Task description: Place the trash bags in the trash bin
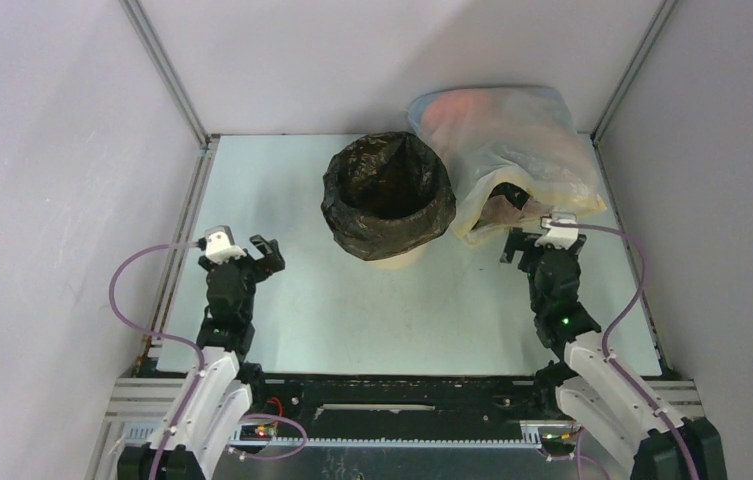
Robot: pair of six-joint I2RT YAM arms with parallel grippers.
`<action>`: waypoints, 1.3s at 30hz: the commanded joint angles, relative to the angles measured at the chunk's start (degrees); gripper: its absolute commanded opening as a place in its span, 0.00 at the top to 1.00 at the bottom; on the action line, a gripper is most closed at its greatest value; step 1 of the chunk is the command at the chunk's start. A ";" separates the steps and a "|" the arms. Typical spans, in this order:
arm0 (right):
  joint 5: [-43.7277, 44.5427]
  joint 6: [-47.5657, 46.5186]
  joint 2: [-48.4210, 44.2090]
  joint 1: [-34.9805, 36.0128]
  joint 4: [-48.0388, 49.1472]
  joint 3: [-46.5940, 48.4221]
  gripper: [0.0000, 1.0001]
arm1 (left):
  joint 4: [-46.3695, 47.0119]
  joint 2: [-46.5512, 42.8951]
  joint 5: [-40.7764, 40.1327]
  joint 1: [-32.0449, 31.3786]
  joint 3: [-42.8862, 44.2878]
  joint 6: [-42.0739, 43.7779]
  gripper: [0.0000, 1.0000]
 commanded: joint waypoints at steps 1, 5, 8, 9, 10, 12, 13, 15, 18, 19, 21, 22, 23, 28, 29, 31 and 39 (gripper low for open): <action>-13.53 -3.55 0.25 -9.58 19.49 -7.95 0.01 | 11.74 1.54 -9.14 -0.17 -1.16 8.13 0.00; -25.93 -1.11 9.68 -19.28 34.27 -12.53 0.01 | 23.95 6.95 -12.88 -0.03 -4.72 13.26 0.00; -28.11 -3.05 15.80 -19.35 35.10 -10.89 0.00 | 36.54 13.99 -11.54 1.21 -8.10 16.30 0.00; -25.67 -2.70 18.49 -19.35 38.96 -11.27 0.00 | 40.94 17.32 -9.83 1.96 -8.93 16.49 0.00; -25.02 -3.35 20.77 -19.35 41.79 -11.51 0.00 | 43.66 18.46 -9.12 2.64 -9.05 16.39 0.00; -23.67 -3.47 25.37 -19.35 46.17 -11.72 0.00 | 41.39 19.36 -7.26 3.08 -7.68 17.12 0.00; -22.36 -2.95 28.67 -19.34 49.59 -11.89 0.00 | 41.11 20.19 -6.52 3.09 -7.07 17.13 0.00; -20.62 -3.15 35.16 -19.24 53.99 -10.49 0.03 | 39.82 21.62 -4.61 4.59 -5.59 17.83 0.01; -20.40 -2.37 33.98 -19.35 42.83 -5.34 0.00 | 45.40 26.34 -3.53 5.16 -5.50 19.70 0.02; -19.28 -2.48 33.47 -18.90 44.63 -6.62 0.00 | 48.32 29.90 -3.32 5.26 -5.89 19.75 0.02; -16.47 -3.66 33.42 -16.88 44.48 -6.94 0.00 | 55.75 37.03 -1.26 5.38 -5.14 20.55 0.02; -16.81 -4.21 33.98 -16.86 46.17 -7.04 0.00 | 50.19 36.11 -0.41 5.33 -3.50 20.63 0.02; -16.95 -4.13 33.48 -16.90 45.38 -7.15 0.00 | 45.41 34.94 -0.57 5.36 -1.91 20.64 0.02; -18.43 -3.67 33.44 -17.70 43.92 -6.45 0.00 | 47.07 36.18 -2.24 5.96 -1.74 19.43 0.00; -20.10 -3.45 33.57 -18.34 43.48 -6.20 0.00 | 47.37 36.06 -2.37 5.91 -1.93 19.52 0.00; -21.83 -3.23 33.62 -19.23 42.57 -5.66 0.00 | 47.37 35.88 -2.30 5.90 -2.04 19.52 0.00; -22.60 -3.01 33.60 -19.35 42.20 -5.45 0.00 | 47.28 36.04 -2.25 5.92 -1.92 19.51 0.00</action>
